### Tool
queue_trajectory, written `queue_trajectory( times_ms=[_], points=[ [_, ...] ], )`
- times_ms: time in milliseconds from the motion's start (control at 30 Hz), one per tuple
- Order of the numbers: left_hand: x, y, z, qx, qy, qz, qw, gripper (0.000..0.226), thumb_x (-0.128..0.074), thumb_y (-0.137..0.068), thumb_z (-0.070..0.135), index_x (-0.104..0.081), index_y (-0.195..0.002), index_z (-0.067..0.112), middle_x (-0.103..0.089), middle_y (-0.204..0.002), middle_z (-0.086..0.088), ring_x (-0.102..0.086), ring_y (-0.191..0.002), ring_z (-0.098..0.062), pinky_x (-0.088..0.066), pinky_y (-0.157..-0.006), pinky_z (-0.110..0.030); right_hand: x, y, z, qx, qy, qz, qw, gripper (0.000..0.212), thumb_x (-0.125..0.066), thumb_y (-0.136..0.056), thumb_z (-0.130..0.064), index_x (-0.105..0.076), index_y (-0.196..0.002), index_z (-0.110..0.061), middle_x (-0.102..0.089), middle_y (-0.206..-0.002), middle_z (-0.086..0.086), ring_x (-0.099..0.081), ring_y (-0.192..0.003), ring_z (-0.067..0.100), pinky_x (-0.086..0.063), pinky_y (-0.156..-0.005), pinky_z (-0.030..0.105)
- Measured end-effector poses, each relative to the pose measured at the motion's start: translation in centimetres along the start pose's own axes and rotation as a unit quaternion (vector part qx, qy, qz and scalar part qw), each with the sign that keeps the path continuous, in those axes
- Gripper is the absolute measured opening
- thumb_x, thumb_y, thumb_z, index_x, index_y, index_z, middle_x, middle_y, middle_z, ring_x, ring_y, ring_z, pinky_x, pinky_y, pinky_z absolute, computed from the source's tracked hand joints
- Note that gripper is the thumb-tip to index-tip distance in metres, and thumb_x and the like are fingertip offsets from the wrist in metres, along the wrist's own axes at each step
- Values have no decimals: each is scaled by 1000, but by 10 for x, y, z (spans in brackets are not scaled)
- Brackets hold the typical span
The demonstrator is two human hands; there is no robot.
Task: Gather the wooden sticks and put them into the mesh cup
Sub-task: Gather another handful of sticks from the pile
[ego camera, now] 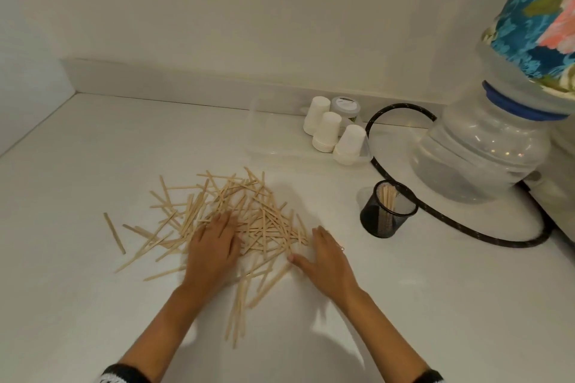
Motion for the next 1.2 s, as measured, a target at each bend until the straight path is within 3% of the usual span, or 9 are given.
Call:
queue_trajectory(
  times_ms=[100,200,267,367,500,833,967,1100,1200],
  points=[
    [-1,-1,-18,-11,-37,-27,999,77,2,-86,49,-31,-147,17,-27,-155,0,-20,-144,-18,-15,-115,-39,-23,-3,-13,0,44,9,999,108,-43,-74,-79,-7,-151,-12,-4,-160,9,-1,-147,22,-4,-119,42],
    [-4,4,-20,-33,-44,-26,998,67,-6,-93,46,-34,-146,17,-30,-154,-1,-23,-143,-19,-18,-114,-42,-32,-8,-25,-7,64,65,996,102,-38,-75,-79,-11,-151,-15,-8,-159,11,-3,-147,24,-1,-117,42],
    [-9,6,-22,-37,-29,-29,998,56,-16,-99,42,-32,-147,19,-28,-155,1,-20,-144,-17,-14,-115,-41,-30,-10,-33,-5,74,116,990,83,-41,-85,-67,-23,-148,-16,-19,-157,12,-12,-146,26,-7,-118,42],
    [-14,5,-27,-37,-17,-31,999,51,-22,-101,39,-25,-149,22,-22,-157,5,-12,-145,-12,-6,-116,-38,-19,-10,-44,17,75,187,979,49,-45,-96,-40,-45,-137,-12,-47,-142,11,-39,-134,28,-30,-112,40],
    [-12,4,-25,-46,-11,-24,999,50,-23,-100,37,-28,-148,22,-24,-156,5,-14,-145,-12,-7,-116,-38,-4,-8,-52,6,94,228,969,16,-44,-96,-14,-60,-100,-10,-66,-96,5,-61,-89,22,-47,-73,30],
    [-5,5,-22,-59,-7,-6,998,48,-28,-100,33,-36,-145,17,-32,-153,-1,-24,-143,-19,-16,-115,-44,10,-30,-53,7,158,179,971,14,-49,-92,-7,-63,-89,-6,-67,-86,7,-60,-79,24,-43,-63,30],
    [-3,7,-21,-62,-12,-4,998,52,-24,-98,35,-38,-144,16,-34,-152,-2,-27,-142,-20,-19,-115,-46,22,-34,-43,-1,62,163,985,15,-55,-86,-6,-69,-83,-6,-68,-71,8,-59,-64,24,-42,-56,29],
    [-1,7,-22,-63,15,8,998,49,-27,-100,32,-35,-146,17,-32,-153,-1,-25,-142,-17,-17,-116,-44,36,-32,-23,-45,-117,174,977,15,-70,-78,-7,-75,-91,-12,-66,-67,-8,-60,-58,5,-43,-51,4],
    [13,9,-21,-64,79,49,994,46,-36,-98,26,-41,-142,13,-43,-147,-3,-35,-138,-18,-21,-115,-43,34,-35,-6,-99,-264,133,950,15,-75,-76,-10,-75,-90,-16,-73,-76,-4,-67,-66,8,-47,-54,9]
  ],
)
Point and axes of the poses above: each hand's wrist, its own y-axis away from the middle knuckle, its own x-axis out of the back of the hand, z = x × y, the point moved 9 cm from there along -y, towards the middle knuckle
